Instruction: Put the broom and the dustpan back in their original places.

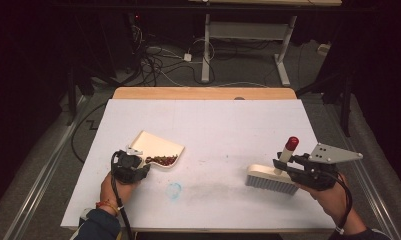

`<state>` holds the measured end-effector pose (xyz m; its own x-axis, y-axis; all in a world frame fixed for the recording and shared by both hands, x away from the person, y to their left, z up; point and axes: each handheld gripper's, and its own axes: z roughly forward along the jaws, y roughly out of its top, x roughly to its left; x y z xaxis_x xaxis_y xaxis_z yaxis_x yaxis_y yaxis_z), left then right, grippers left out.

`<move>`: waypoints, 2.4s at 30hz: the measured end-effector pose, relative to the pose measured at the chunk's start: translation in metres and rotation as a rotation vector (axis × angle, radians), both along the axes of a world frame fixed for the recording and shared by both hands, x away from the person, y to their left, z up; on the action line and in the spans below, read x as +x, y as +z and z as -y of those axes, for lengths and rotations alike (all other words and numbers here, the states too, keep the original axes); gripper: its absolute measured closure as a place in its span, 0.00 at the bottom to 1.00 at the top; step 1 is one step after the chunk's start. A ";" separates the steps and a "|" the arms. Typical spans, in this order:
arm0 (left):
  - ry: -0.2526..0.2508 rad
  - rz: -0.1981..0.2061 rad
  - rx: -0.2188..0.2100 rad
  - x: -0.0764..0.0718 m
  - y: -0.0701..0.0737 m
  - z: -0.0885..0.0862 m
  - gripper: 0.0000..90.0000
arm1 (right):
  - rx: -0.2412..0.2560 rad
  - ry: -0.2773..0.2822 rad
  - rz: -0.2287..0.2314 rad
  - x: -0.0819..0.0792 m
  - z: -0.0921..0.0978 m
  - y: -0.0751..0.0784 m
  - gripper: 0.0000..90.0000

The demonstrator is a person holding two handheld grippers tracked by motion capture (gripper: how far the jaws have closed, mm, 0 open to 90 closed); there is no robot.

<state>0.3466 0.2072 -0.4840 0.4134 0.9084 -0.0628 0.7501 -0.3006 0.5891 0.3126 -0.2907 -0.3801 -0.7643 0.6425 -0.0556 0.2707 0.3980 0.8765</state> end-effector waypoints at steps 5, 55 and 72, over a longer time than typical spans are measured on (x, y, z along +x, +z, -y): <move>-0.035 -0.014 -0.054 -0.007 0.002 0.012 0.56 | 0.003 -0.030 -0.008 0.021 0.001 -0.001 0.73; -0.311 0.361 -0.008 -0.061 0.004 -0.002 0.16 | -0.016 -0.189 0.224 0.053 -0.038 -0.009 0.24; -0.325 0.366 0.001 -0.063 0.004 -0.001 0.17 | -0.024 -0.155 0.275 0.019 -0.033 -0.016 0.23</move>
<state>0.2836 0.2082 -0.4799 0.6700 0.7290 0.1405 0.3609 -0.4853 0.7964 0.3315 -0.2579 -0.3960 -0.6112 0.7465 -0.2629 0.0839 0.3914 0.9164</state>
